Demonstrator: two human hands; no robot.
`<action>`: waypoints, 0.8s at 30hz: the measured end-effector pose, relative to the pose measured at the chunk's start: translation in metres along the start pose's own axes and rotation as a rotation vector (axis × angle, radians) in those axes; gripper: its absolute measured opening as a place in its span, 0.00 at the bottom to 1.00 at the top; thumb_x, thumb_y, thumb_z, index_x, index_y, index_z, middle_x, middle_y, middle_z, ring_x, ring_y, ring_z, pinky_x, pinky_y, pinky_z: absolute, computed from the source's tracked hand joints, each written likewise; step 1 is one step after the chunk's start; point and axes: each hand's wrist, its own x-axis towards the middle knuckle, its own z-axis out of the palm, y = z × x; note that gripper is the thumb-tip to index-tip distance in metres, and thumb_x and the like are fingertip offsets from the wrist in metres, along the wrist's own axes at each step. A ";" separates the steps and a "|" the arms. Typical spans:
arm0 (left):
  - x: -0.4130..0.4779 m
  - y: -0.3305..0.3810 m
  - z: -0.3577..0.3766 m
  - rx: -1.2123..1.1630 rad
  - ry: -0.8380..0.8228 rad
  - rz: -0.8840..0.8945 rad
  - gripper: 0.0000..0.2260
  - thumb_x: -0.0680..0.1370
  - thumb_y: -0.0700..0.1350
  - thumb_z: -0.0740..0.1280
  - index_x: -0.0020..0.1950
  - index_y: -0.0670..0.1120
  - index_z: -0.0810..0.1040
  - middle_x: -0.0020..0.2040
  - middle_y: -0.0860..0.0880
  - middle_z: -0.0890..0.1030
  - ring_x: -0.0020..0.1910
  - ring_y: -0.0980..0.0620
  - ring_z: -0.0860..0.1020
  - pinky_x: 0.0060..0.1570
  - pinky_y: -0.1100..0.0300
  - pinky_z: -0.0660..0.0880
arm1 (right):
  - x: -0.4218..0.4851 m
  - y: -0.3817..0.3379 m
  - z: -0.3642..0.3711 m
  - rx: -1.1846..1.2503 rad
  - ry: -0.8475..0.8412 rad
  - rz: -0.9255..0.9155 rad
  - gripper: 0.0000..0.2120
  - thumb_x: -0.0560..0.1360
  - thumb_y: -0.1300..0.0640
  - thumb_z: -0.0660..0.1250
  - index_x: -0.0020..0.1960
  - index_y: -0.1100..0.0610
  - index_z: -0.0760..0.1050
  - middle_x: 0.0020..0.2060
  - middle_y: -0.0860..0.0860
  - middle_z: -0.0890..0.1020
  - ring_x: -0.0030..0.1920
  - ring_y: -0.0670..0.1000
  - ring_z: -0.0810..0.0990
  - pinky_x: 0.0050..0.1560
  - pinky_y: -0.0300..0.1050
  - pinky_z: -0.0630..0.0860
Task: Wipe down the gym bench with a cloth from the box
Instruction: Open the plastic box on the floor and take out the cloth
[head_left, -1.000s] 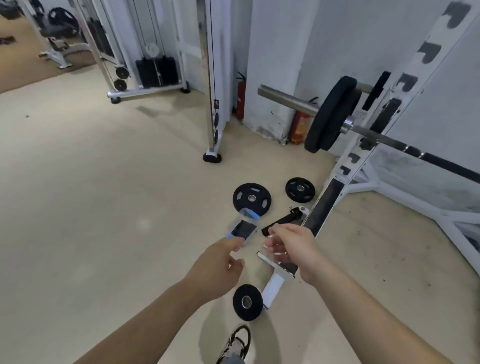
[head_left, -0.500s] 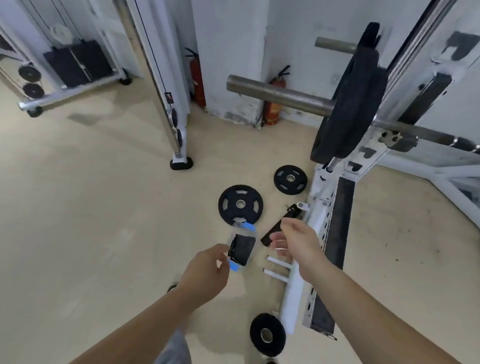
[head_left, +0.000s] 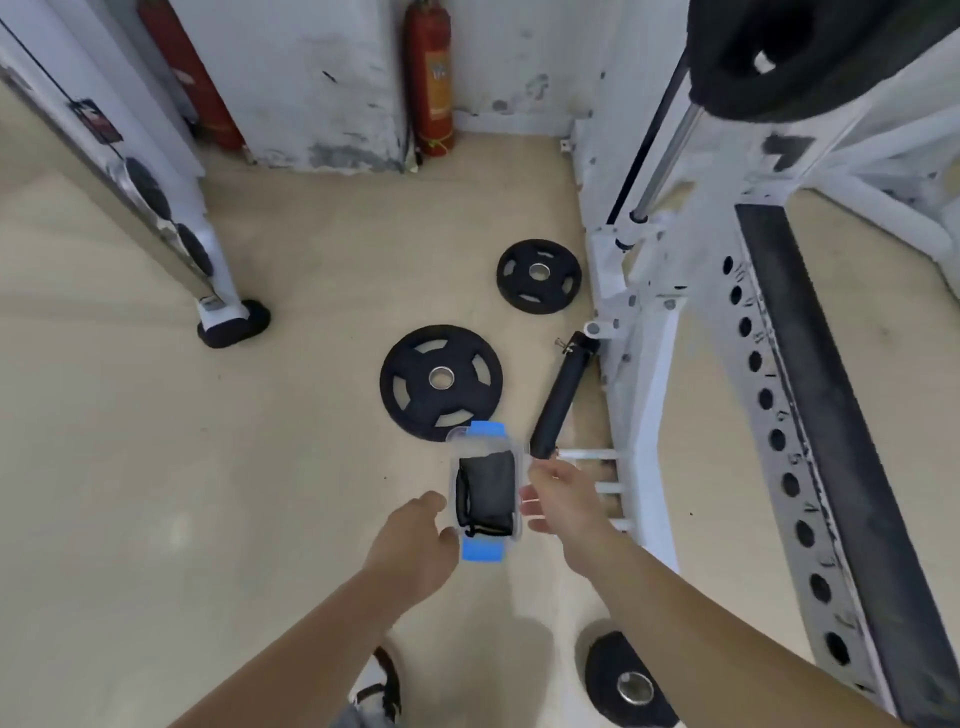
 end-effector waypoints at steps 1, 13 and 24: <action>0.026 -0.008 0.020 -0.042 -0.025 -0.006 0.19 0.80 0.45 0.63 0.71 0.48 0.72 0.63 0.47 0.79 0.51 0.46 0.80 0.56 0.51 0.80 | 0.027 0.020 0.007 0.002 0.013 0.017 0.07 0.82 0.56 0.61 0.49 0.56 0.76 0.42 0.56 0.79 0.42 0.55 0.76 0.43 0.50 0.75; 0.306 -0.090 0.208 -0.149 0.017 -0.152 0.20 0.77 0.47 0.64 0.67 0.42 0.69 0.58 0.42 0.80 0.52 0.44 0.80 0.50 0.53 0.79 | 0.250 0.168 0.039 -0.361 -0.015 -0.209 0.17 0.85 0.56 0.58 0.72 0.52 0.77 0.69 0.48 0.78 0.68 0.50 0.76 0.62 0.35 0.68; 0.338 -0.089 0.246 -0.658 -0.006 -0.466 0.21 0.71 0.45 0.75 0.60 0.39 0.75 0.51 0.42 0.82 0.50 0.41 0.81 0.56 0.48 0.80 | 0.266 0.174 0.037 -0.177 -0.015 -0.148 0.15 0.84 0.53 0.62 0.69 0.47 0.79 0.62 0.39 0.79 0.64 0.45 0.76 0.67 0.41 0.69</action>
